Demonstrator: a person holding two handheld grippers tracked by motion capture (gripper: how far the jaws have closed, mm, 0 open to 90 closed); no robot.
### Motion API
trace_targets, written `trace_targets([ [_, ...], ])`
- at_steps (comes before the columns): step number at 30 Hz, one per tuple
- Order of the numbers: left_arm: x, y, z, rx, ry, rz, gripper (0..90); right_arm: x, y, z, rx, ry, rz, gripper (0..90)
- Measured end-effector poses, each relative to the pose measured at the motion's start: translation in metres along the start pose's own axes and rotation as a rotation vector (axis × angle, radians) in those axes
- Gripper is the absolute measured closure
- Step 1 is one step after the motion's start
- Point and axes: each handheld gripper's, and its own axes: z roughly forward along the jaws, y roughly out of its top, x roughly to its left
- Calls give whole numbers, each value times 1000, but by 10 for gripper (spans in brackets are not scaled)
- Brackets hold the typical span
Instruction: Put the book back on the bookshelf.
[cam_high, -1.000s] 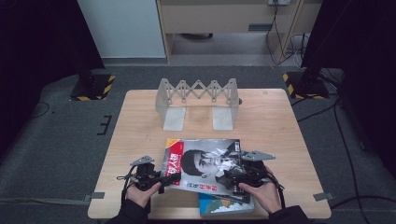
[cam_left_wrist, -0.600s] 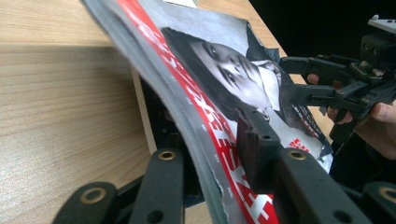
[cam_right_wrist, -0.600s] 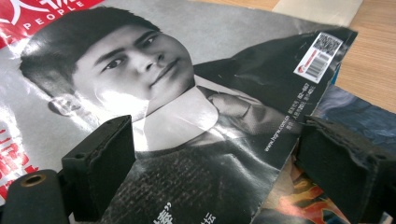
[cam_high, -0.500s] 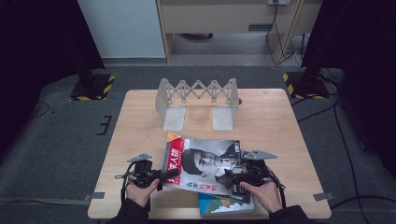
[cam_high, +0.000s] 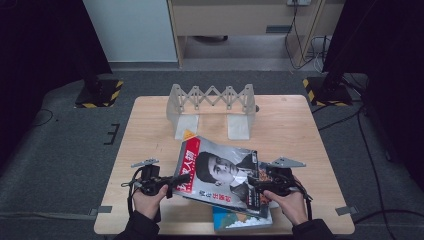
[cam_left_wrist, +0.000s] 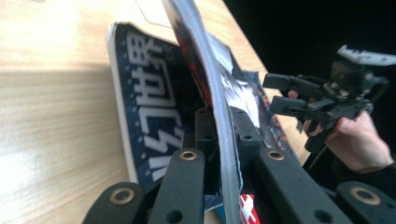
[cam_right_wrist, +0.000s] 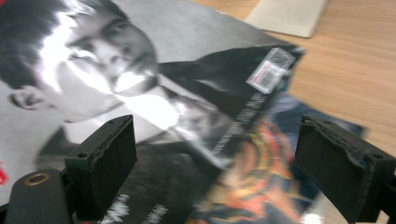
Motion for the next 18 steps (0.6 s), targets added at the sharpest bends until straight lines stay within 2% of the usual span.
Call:
trace_targets([
  [4, -5, 7, -1, -24, -12, -2, 853, -11, 0, -6, -13, -43, 7, 120],
  [8, -9, 12, -1, -38, -11, 13, 855, -22, 0, -10, -13, -81, 9, 119],
  [18, -20, 29, -1, -75, -27, 29, 860, -45, -2, -19, -13, -150, 25, 114],
])
